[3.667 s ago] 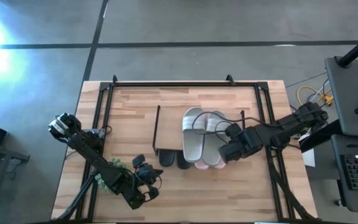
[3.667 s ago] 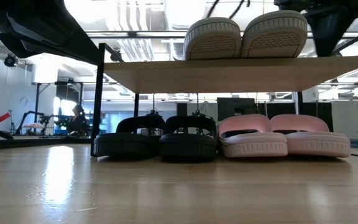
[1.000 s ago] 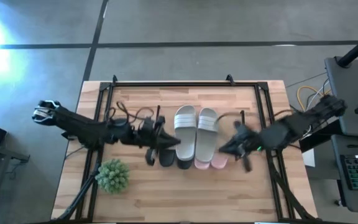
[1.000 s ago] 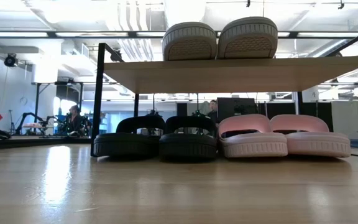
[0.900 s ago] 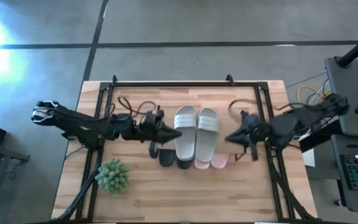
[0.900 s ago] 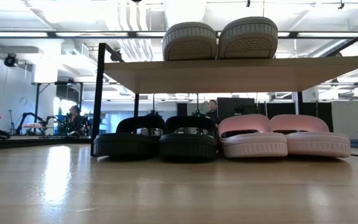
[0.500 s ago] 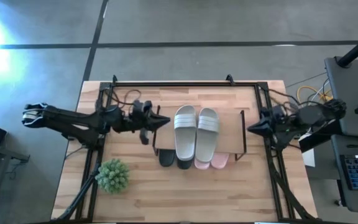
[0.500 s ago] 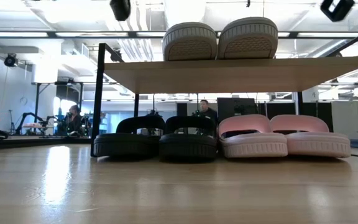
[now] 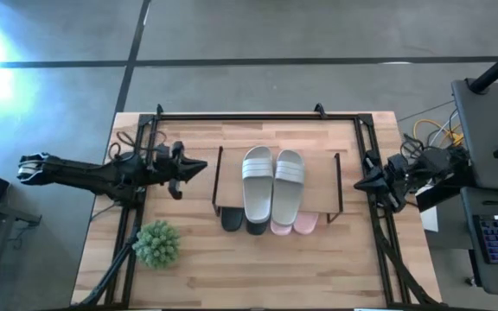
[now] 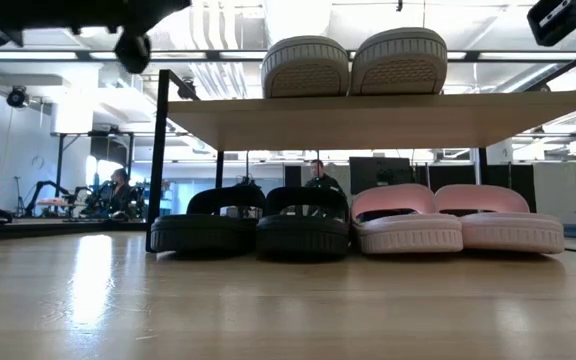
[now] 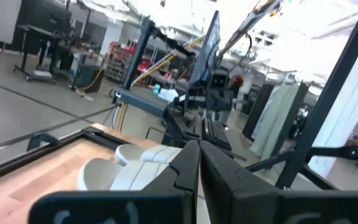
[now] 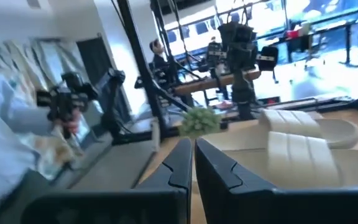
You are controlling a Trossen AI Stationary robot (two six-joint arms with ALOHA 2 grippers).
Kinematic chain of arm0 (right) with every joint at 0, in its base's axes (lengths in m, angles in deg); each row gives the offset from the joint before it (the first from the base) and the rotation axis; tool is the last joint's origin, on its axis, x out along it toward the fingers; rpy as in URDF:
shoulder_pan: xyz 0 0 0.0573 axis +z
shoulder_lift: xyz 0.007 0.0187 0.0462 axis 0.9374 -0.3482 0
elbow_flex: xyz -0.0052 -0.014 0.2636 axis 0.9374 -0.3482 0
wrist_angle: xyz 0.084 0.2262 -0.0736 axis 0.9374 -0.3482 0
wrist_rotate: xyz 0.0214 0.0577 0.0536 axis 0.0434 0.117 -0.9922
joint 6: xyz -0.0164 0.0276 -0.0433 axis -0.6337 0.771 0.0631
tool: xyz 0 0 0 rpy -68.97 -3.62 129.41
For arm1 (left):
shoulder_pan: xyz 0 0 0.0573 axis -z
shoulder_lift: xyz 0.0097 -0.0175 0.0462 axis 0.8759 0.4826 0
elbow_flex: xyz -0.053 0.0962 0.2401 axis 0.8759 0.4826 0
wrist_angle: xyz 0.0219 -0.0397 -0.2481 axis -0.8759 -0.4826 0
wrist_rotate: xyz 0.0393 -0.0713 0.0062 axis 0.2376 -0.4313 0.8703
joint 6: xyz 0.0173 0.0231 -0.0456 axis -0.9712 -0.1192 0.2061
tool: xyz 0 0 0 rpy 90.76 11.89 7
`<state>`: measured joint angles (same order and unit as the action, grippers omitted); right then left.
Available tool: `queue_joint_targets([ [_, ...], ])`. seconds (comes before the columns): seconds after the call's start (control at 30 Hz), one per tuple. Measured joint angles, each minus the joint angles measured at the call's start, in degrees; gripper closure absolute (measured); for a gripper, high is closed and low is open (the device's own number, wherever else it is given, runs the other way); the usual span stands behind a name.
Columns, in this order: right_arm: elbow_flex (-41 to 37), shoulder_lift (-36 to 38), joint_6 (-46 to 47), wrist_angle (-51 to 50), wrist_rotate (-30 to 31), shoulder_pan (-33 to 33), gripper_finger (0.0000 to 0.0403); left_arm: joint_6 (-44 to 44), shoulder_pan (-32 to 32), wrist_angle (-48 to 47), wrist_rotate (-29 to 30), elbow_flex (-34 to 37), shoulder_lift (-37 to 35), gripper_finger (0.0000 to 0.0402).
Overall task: Pick and place slides into the shelf
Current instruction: Return to Home Position
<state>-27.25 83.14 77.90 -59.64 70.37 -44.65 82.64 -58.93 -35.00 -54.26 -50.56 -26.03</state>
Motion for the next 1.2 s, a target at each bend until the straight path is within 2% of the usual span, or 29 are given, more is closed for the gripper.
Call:
queue_joint_targets([
  [0.23,-3.0,2.5,-4.7,-0.7,3.8,0.0,0.0390,-4.7,0.0,0.0,2.2,9.6,-10.6,0.0402],
  [0.47,-4.6,3.6,-8.7,-0.3,3.8,0.0,0.0390,3.8,0.0,1.8,3.5,21.7,-18.6,0.0402],
  [0.6,-4.7,3.6,-9.1,-0.2,3.8,0.0,0.0390,1.0,0.0,-4.6,3.4,21.9,-23.4,0.0402],
  [0.67,-5.1,3.6,-8.2,0.2,3.8,0.0,0.0390,-3.9,0.0,-5.0,3.5,22.0,-25.3,0.0402],
  [0.8,-6.9,3.6,-7.9,2.1,3.8,0.0,0.0390,-14.5,0.0,-12.3,3.4,22.1,-28.1,0.0402],
  [1.03,-12.4,3.6,-7.7,9.9,3.8,0.0,0.0390,-15.4,0.0,-17.1,2.5,22.1,-31.1,0.0402],
  [1.2,-13.9,3.6,-7.5,11.5,4.2,0.0,0.0390,-15.0,0.0,-18.7,2.7,22.1,-31.7,0.0402],
])
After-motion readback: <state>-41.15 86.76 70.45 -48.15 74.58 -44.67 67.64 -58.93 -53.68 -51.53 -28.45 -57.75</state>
